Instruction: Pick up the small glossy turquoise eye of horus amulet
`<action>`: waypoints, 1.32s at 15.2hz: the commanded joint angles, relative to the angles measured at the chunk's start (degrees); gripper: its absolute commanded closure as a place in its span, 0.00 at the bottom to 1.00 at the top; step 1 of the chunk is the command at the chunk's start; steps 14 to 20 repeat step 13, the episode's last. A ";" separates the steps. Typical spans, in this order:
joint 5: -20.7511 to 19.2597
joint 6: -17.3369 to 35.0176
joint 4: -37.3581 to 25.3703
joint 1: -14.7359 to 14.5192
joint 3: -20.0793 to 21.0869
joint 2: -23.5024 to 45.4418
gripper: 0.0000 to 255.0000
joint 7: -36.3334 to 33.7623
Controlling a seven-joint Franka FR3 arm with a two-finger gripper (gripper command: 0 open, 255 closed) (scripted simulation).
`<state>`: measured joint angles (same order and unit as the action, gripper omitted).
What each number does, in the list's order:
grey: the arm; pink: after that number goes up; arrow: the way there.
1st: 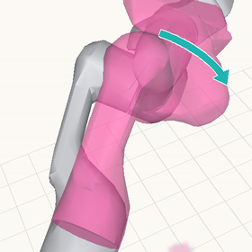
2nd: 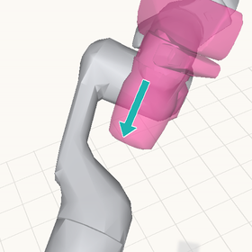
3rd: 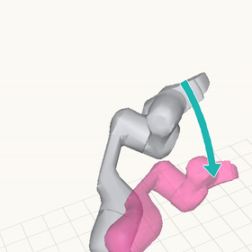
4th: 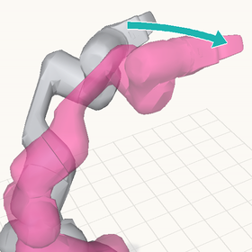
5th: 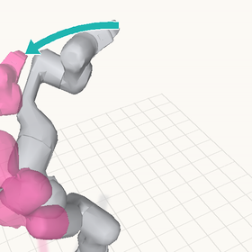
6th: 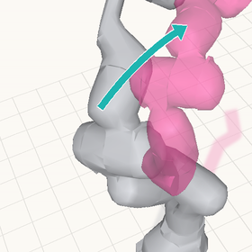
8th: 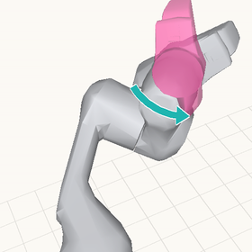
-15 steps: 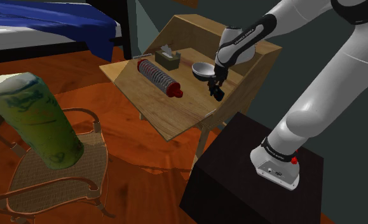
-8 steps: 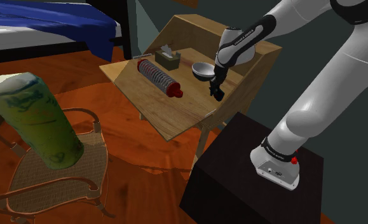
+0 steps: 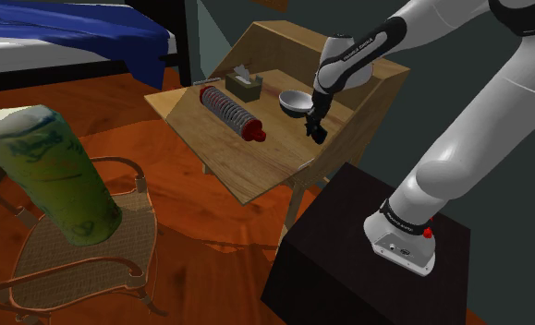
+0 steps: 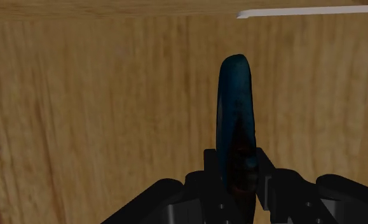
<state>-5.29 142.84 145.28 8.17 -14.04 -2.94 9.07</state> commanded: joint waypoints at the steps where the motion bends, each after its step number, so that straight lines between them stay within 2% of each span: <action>1: -0.38 -1.76 -0.28 0.05 0.02 -1.50 1.00 -0.19; 11: -1.39 -10.44 -3.01 0.17 0.46 -7.52 1.00 -0.77; 20: -1.40 -10.57 -3.06 0.17 0.47 -7.60 1.00 -0.78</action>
